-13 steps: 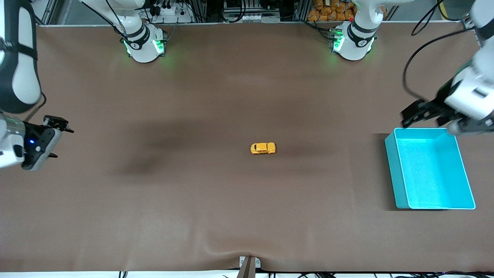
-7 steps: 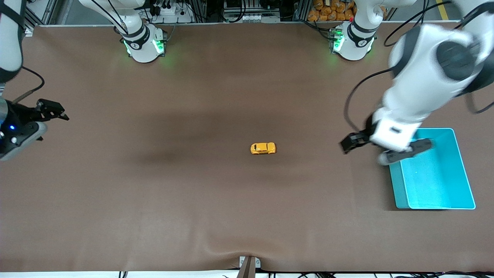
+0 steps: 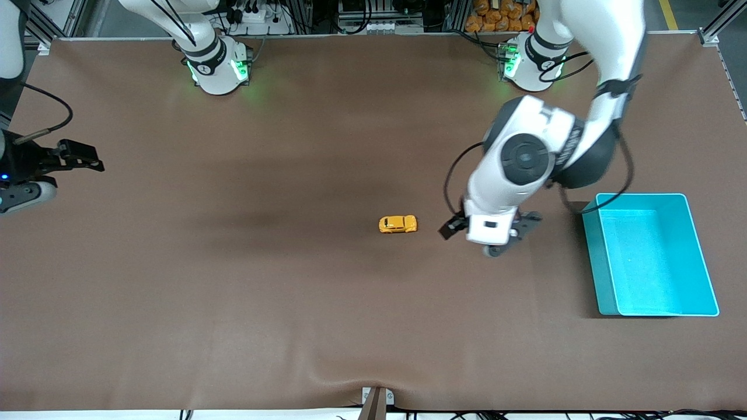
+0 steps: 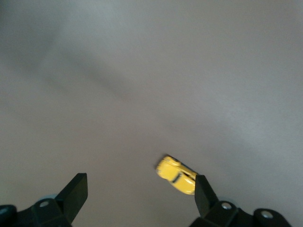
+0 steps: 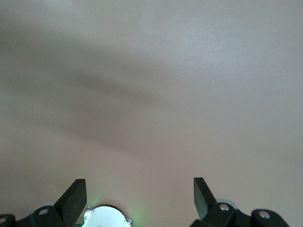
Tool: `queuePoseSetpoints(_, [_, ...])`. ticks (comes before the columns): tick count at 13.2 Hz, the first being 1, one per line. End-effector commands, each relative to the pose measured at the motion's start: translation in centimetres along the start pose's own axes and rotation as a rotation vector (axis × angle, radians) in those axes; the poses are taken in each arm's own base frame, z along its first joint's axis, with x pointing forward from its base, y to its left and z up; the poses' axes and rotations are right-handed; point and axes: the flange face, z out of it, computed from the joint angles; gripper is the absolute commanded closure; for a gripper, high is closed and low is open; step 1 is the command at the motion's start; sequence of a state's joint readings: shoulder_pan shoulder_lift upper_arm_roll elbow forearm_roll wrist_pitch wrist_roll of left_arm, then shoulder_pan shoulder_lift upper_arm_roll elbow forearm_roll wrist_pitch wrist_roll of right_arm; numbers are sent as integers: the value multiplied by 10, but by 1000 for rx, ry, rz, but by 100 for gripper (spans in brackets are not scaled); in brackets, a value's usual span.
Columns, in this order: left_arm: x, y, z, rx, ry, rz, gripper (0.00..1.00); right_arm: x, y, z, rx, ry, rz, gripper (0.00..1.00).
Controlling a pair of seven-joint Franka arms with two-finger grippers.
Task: Wind and store yellow beetle car
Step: 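Lower the left gripper and grasp the yellow car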
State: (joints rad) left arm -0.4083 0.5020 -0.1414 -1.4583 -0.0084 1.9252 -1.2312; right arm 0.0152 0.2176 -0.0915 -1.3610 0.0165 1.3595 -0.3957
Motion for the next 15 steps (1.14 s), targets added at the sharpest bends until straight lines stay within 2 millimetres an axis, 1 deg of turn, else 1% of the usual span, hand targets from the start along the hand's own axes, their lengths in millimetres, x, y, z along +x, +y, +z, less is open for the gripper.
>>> queuePoseSetpoints(1, [-23, 19, 38, -42, -7, -151, 0, -18, 34, -4, 34, 26, 92, 0])
queuePoseSetpoints(2, [-28, 23, 50, -55, -8, -211, 0, -20, 48, -3, 118, 75, 176, 0])
queuePoseSetpoints(3, [-34, 25, 59, -72, -6, -270, 0, -17, 52, -9, 132, 150, 250, 0])
queuePoseSetpoints(4, [-42, 24, 73, -94, -2, -311, 0, -17, 49, -6, 115, 140, 271, 0])
queuePoseSetpoints(6, [-63, 24, 100, -137, 2, -393, 0, -23, 27, -11, 46, 128, 286, 0])
queuePoseSetpoints(7, [-78, 27, 114, -148, 2, -446, 0, -32, 21, -14, 27, 161, 308, 0])
queuePoseSetpoints(9, [-99, 34, 143, -142, 36, -574, 0, -47, 10, -4, -16, 216, 302, 0])
queuePoseSetpoints(10, [-109, 36, 150, -140, 66, -622, 0, -55, 7, 7, -21, 241, 303, 0])
queuePoseSetpoints(11, [-111, 36, 154, -141, 77, -668, 0, -61, 3, 17, -25, 263, 302, 0])
queuePoseSetpoints(12, [-111, 35, 166, -127, 79, -707, 0, -65, 1, 25, -31, 290, 313, 0])
queuePoseSetpoints(13, [-109, 33, 174, -116, 79, -734, 0, -65, -3, 26, -35, 311, 327, 0])
queuePoseSetpoints(14, [-108, 32, 184, -103, 81, -750, 0, -62, -5, 19, -47, 324, 317, 0])
queuePoseSetpoints(15, [-108, 31, 190, -94, 82, -765, 0, -61, -10, 6, -83, 332, 302, 0])
